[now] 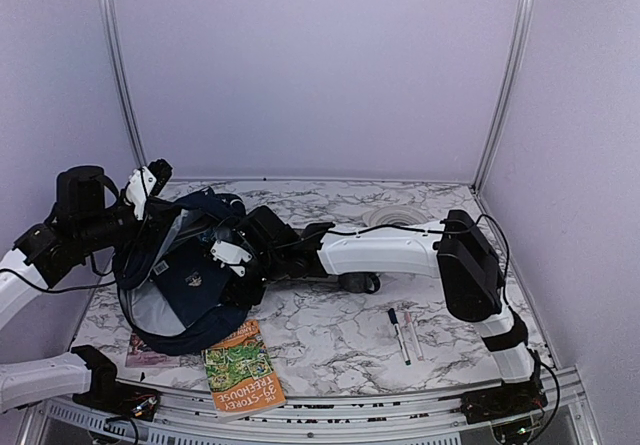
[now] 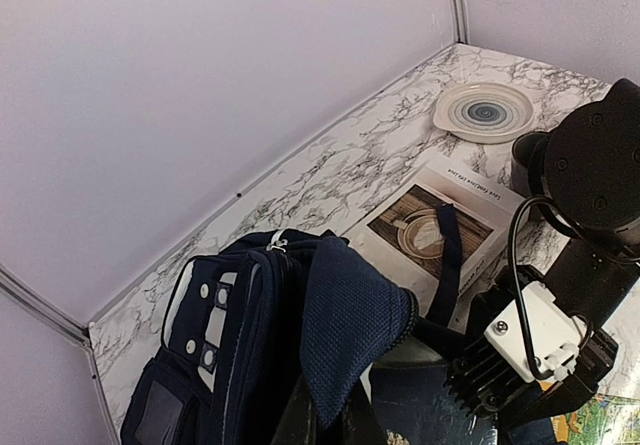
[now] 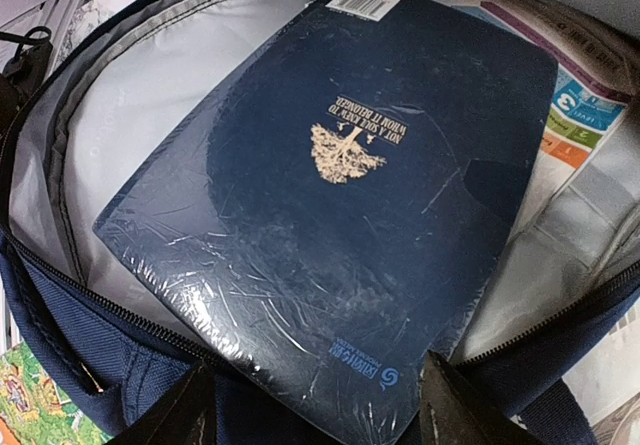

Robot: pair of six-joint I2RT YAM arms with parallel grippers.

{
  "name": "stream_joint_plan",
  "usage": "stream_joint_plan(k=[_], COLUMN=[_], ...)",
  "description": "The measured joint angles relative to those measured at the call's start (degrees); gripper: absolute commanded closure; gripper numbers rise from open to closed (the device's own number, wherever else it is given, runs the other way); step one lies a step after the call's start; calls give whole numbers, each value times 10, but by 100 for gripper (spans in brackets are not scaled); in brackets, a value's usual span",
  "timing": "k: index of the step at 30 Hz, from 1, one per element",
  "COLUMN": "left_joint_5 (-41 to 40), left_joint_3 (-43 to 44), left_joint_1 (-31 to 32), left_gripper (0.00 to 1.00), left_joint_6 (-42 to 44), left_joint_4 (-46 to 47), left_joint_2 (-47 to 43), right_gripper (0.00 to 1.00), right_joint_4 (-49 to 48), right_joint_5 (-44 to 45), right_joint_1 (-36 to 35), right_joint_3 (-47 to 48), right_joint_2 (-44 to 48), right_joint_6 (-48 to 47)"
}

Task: Pack the student bag
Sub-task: Adjust the book in the largest pocket of the bag.

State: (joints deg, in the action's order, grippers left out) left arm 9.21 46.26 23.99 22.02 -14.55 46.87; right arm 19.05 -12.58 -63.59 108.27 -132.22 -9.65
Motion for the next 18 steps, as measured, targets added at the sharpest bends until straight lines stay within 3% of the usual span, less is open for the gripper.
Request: stream_joint_plan(k=[7, 13, 18], left_joint_5=[11, 17, 19], left_joint_3=[0, 0, 0], left_joint_1=[0, 0, 0], left_gripper=[100, 100, 100], left_joint_6=[-2, -2, -2], left_joint_4=[0, 0, 0], left_joint_2=[2, 7, 8], right_gripper=[29, 21, 19], right_joint_4=[7, 10, 6], right_joint_5=[35, 108, 172], right_joint_1=[-2, -14, -31], right_joint_3=[7, 5, 5], right_joint_2=[-2, -3, -3], right_joint_6=[-42, -71, -107])
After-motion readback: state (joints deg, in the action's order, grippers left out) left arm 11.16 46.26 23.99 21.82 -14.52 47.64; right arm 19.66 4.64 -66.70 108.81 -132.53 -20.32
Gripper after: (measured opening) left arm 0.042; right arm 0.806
